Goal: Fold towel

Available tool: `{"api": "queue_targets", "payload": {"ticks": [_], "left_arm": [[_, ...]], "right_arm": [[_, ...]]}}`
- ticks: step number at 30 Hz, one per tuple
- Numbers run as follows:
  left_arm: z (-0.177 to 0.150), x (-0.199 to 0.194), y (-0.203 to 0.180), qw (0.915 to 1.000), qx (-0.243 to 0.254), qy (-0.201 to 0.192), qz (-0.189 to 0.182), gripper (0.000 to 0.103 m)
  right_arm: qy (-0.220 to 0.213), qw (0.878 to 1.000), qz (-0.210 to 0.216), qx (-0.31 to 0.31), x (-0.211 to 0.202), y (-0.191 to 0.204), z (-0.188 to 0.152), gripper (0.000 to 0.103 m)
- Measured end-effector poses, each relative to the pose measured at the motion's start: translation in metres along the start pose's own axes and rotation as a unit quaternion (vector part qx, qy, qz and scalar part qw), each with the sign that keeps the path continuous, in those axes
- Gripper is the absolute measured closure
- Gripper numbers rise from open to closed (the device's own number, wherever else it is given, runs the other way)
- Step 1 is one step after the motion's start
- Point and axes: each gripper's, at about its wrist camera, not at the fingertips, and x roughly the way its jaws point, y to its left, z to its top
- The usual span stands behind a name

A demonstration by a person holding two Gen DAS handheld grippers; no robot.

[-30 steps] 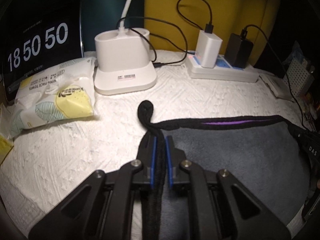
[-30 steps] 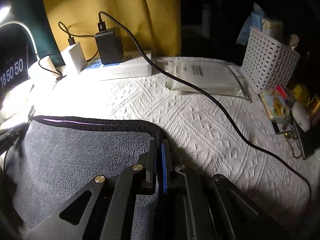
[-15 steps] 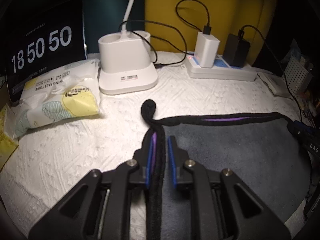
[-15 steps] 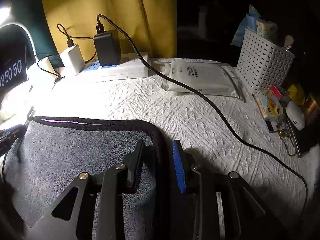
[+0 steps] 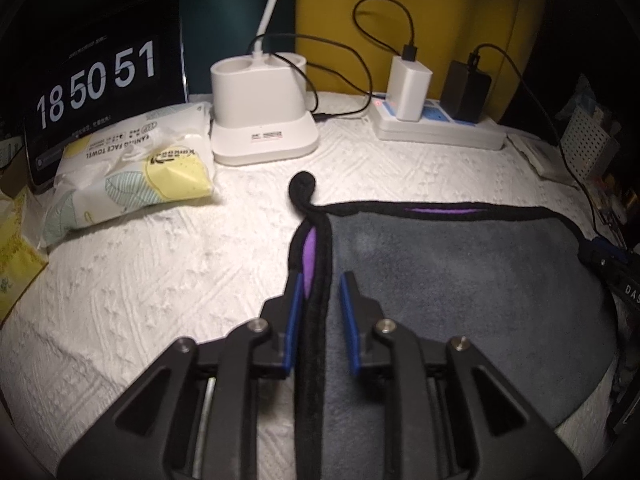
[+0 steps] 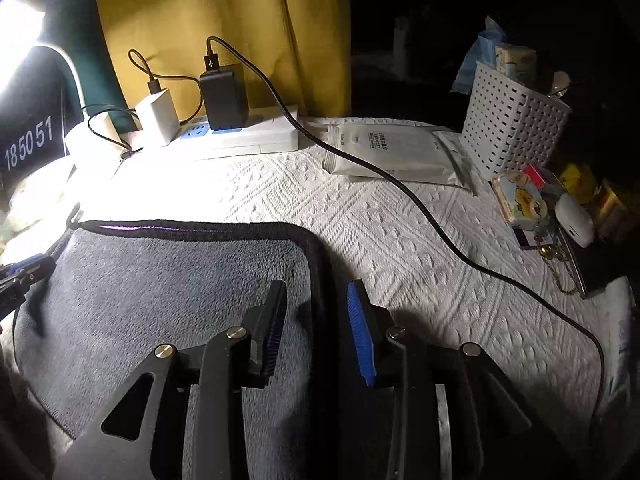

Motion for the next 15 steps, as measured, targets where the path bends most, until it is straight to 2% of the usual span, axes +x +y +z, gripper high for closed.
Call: {"api": "queue_targets", "payload": {"ticks": [1,2,4,6,15], "left_arm": [[-0.001,-0.002,-0.001,1.0000,0.003,-0.002,0.005,0.074],[-0.003,-0.006,-0.002,0.9999,0.007,-0.004,0.009,0.057],[-0.005,-0.012,-0.003,0.9999,0.010,-0.008,0.004,0.043],[-0.008,-0.019,-0.006,0.9998,0.014,-0.013,0.000,0.042],[-0.022,-0.040,-0.013,0.9996,0.012,-0.018,-0.020,0.034]], "right_arm": [[-0.001,1.000,0.000,0.000,-0.003,0.000,-0.002,0.062],[-0.002,1.000,0.000,0.001,-0.005,0.000,-0.003,0.059],[-0.003,1.000,0.001,0.002,-0.010,0.000,-0.006,0.057],[-0.005,1.000,0.000,0.002,-0.014,0.000,-0.008,0.051],[-0.019,1.000,0.003,-0.001,-0.041,0.007,-0.021,0.050]]}}
